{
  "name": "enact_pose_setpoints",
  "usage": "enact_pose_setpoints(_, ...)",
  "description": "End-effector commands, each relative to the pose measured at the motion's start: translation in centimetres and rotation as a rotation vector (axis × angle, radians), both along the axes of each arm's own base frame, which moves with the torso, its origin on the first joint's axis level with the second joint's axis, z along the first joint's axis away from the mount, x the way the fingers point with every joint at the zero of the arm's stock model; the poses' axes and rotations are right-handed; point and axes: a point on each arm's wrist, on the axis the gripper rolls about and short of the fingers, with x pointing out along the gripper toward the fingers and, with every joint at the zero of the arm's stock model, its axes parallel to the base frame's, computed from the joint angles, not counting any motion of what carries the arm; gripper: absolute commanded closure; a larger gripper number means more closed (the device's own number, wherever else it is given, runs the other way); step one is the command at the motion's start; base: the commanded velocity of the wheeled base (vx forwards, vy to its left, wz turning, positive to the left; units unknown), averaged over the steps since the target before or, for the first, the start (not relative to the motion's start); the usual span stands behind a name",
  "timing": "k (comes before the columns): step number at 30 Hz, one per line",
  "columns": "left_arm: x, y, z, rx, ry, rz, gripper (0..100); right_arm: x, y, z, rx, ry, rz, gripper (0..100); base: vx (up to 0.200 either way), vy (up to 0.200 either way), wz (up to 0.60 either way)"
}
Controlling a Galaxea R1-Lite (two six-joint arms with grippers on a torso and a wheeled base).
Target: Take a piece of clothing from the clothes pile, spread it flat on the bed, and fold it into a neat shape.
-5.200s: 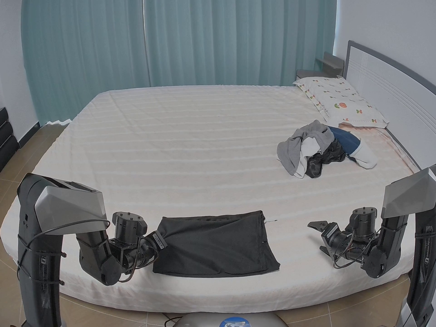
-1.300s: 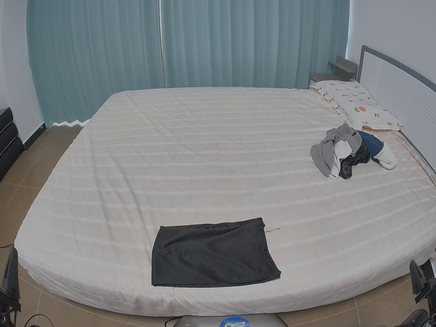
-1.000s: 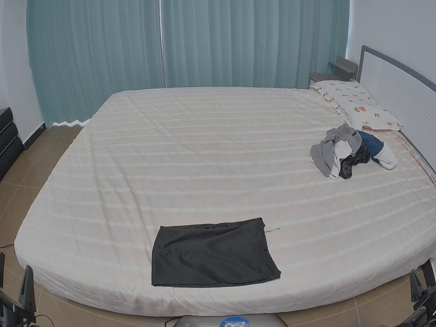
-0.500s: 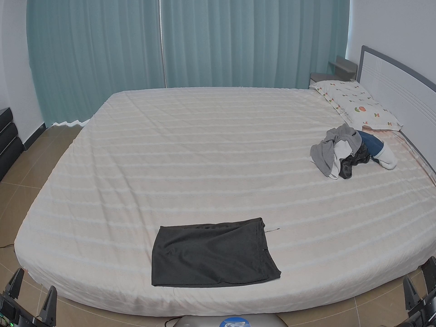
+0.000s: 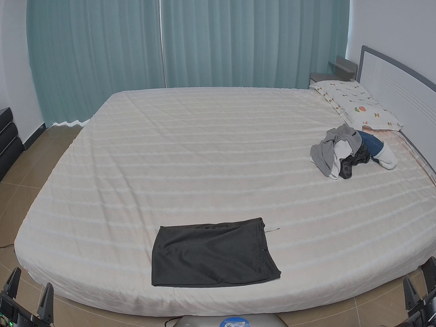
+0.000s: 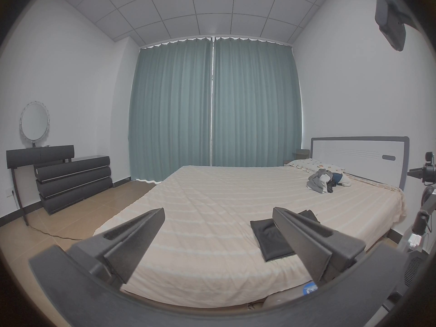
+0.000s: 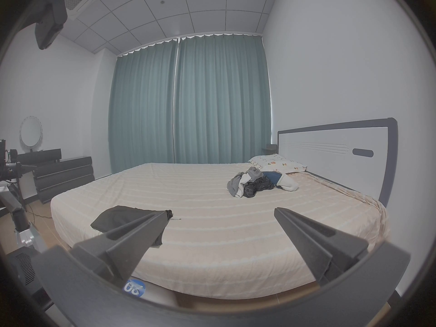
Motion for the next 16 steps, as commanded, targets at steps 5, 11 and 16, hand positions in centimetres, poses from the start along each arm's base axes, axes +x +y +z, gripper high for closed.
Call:
enact_pose_setpoints(5, 0.09, -0.05, -0.51, 0.004, 0.012, -0.026, 0, 0.05, 0.00, -0.52, -0.002, 0.007, 0.000, 0, 0.000, 0.000, 0.00)
enact_pose_setpoints(11, 0.08, -0.13, -0.46, 0.009, 0.010, -0.058, 0, 0.05, 0.00, -0.52, 0.001, 0.007, 0.000, 0, 0.000, 0.000, 0.00)
enact_pose_setpoints(16, 0.09, -0.11, -0.51, -0.011, 0.012, -0.050, 0, 0.05, 0.00, -0.50, 0.001, 0.005, 0.000, 0, 0.000, 0.000, 0.00)
